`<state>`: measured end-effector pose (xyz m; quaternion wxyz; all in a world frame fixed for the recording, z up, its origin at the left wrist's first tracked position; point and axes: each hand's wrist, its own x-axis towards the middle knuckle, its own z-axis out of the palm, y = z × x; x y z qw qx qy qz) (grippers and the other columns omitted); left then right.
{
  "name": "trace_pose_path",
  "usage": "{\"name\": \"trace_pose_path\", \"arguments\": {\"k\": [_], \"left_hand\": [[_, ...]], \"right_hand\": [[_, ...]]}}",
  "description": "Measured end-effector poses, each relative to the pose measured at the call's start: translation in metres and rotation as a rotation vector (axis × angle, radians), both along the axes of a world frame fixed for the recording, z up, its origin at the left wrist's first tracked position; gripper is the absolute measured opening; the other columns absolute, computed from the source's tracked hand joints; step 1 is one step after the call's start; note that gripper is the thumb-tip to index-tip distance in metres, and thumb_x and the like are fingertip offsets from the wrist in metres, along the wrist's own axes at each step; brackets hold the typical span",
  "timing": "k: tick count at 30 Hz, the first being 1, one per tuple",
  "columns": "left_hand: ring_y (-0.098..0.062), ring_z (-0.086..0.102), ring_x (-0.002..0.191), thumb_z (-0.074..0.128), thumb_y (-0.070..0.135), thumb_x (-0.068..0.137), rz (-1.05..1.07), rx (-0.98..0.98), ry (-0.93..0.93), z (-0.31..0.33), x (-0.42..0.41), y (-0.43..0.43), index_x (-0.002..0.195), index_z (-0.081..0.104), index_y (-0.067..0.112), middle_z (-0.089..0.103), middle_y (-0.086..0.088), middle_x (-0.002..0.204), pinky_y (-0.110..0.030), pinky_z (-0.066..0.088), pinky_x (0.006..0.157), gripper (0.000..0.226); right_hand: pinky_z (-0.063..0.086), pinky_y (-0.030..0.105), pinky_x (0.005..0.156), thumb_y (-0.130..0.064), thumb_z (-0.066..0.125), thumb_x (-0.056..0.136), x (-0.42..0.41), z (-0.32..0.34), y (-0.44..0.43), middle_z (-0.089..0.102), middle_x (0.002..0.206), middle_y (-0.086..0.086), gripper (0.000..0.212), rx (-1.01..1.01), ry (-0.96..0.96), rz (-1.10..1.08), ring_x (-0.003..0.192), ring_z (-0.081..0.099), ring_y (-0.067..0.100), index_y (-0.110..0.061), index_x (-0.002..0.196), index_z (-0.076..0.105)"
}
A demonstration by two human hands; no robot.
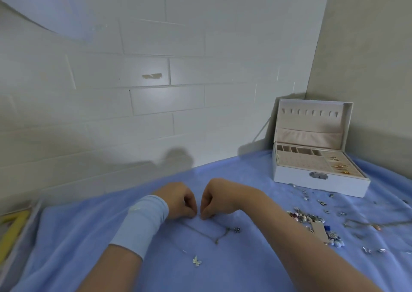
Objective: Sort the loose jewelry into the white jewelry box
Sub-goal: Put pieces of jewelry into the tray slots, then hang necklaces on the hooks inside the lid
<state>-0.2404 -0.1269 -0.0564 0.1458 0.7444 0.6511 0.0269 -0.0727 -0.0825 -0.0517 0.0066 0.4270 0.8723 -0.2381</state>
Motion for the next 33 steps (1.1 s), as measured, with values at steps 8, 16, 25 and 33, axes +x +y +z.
{"name": "trace_pose_path", "arguments": {"k": [8,16,25,33], "left_hand": [[0.003,0.06,0.062,0.063,0.017,0.09,-0.028,0.042,-0.314,0.013,-0.001,0.012,0.08,0.069,0.023,0.069,0.011,0.072,-0.01,0.047,0.066,0.013],[-0.016,0.065,0.062,0.057,0.013,0.095,0.049,-0.026,-0.62,0.034,0.022,0.039,0.085,0.064,0.01,0.066,-0.004,0.077,-0.031,0.06,0.072,0.013],[-0.015,0.044,0.048,0.046,0.017,0.1,0.069,-0.066,-0.668,0.033,0.049,0.081,0.095,0.057,0.009,0.05,-0.004,0.069,-0.04,0.06,0.07,0.015],[-0.023,0.057,0.059,0.04,0.026,0.098,0.174,-0.053,-0.513,0.025,0.043,0.1,0.082,0.054,0.012,0.061,-0.008,0.072,-0.032,0.05,0.072,0.026]], "right_hand": [[0.048,0.019,0.056,-0.022,0.065,0.095,0.025,0.007,0.013,0.074,0.085,-0.005,0.011,-0.212,0.294,-0.124,0.065,0.063,0.01,-0.017,0.088,0.072],[0.053,0.033,0.081,-0.016,0.057,0.101,0.06,0.02,0.043,0.077,0.097,0.005,0.014,-0.38,0.583,-0.22,0.082,0.07,0.017,-0.007,0.096,0.066],[0.053,0.041,0.085,-0.015,0.04,0.104,0.083,0.014,0.071,0.075,0.097,0.018,0.022,-0.48,0.771,-0.361,0.086,0.07,0.029,-0.005,0.093,0.057],[0.055,0.042,0.083,-0.01,0.039,0.099,0.085,0.009,0.082,0.065,0.071,0.014,0.029,-0.417,1.021,-0.505,0.07,0.059,0.03,-0.008,0.072,0.049]]}}
